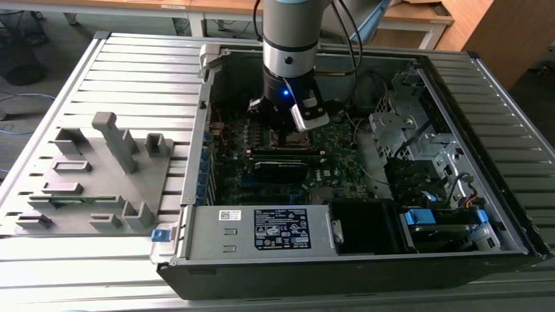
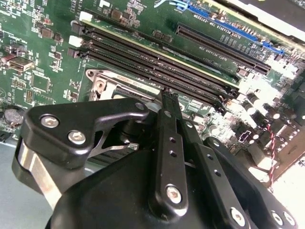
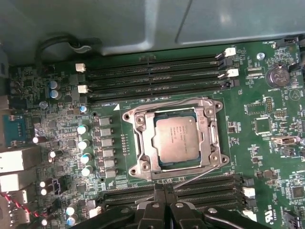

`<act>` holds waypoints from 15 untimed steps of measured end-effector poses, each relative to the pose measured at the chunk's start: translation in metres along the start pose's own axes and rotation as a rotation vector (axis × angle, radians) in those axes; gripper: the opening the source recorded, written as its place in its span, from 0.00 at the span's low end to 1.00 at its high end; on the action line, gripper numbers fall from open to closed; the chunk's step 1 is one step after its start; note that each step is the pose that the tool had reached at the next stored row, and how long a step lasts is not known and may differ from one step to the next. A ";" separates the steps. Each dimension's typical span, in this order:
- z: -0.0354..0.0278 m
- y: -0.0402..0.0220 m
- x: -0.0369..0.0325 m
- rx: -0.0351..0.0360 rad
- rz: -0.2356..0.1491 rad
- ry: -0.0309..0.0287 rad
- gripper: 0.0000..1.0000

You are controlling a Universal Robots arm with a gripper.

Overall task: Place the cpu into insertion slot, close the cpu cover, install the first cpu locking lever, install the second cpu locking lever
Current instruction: 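Install the second cpu locking lever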

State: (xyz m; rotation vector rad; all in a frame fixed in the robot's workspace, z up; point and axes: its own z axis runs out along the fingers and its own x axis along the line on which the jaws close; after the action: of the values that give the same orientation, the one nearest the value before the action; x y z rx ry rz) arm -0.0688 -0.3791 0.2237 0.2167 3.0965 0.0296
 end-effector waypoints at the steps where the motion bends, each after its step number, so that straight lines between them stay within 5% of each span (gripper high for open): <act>1: 0.0006 0.0000 0.0000 0.0002 0.000 0.0000 0.11; 15: 0.0065 -0.0005 0.0031 0.0019 0.000 -0.0002 0.11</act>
State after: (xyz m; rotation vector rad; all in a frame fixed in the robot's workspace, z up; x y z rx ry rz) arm -0.0717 -0.3791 0.2172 0.2167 3.0964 0.0266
